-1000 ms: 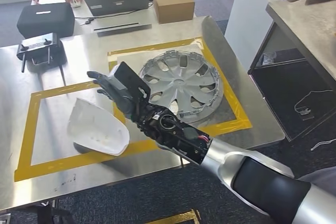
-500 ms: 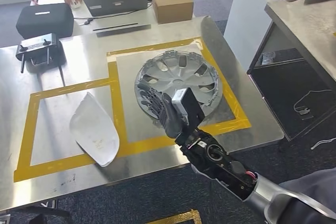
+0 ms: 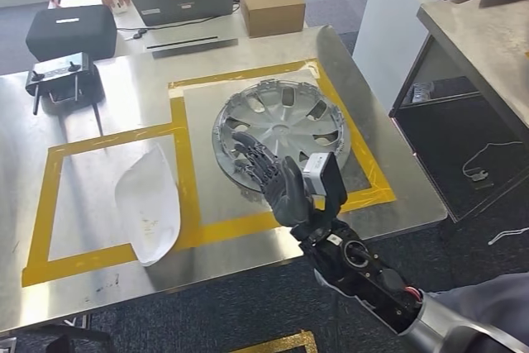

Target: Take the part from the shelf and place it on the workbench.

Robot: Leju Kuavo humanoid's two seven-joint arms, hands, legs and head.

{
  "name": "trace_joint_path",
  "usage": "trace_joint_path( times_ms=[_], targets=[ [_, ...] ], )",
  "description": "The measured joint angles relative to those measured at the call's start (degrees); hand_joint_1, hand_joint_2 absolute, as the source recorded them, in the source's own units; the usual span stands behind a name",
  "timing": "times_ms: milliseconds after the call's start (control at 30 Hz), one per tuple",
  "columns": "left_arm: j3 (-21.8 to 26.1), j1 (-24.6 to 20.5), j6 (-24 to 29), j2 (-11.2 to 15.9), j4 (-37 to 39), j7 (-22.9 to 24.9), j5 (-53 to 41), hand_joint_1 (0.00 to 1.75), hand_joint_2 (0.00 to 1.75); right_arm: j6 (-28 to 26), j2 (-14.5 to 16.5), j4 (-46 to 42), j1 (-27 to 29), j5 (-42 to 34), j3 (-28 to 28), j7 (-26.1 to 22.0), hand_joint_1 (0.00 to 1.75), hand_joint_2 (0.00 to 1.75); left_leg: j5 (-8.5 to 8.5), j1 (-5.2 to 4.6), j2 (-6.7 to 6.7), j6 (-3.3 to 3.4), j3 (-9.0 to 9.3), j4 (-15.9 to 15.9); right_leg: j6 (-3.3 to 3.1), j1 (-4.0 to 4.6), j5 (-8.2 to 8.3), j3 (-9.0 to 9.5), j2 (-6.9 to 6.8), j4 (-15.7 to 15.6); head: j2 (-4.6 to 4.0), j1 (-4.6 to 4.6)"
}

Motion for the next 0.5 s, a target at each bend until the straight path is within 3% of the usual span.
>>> trace_joint_path(
  times_ms=[500],
  targets=[
    [-0.02,-0.49,-0.19,-0.24,0.00,0.45,-0.51,0.00,0.00,2.01,0.05,-0.45,2.74,1.46,-1.07,-0.05,0.00,0.00,0.00,0.00,-0.01,0.00,0.01,0.00,0.00,0.00,0.00,0.02,-0.01,0.00,0.00,0.00]
  ],
)
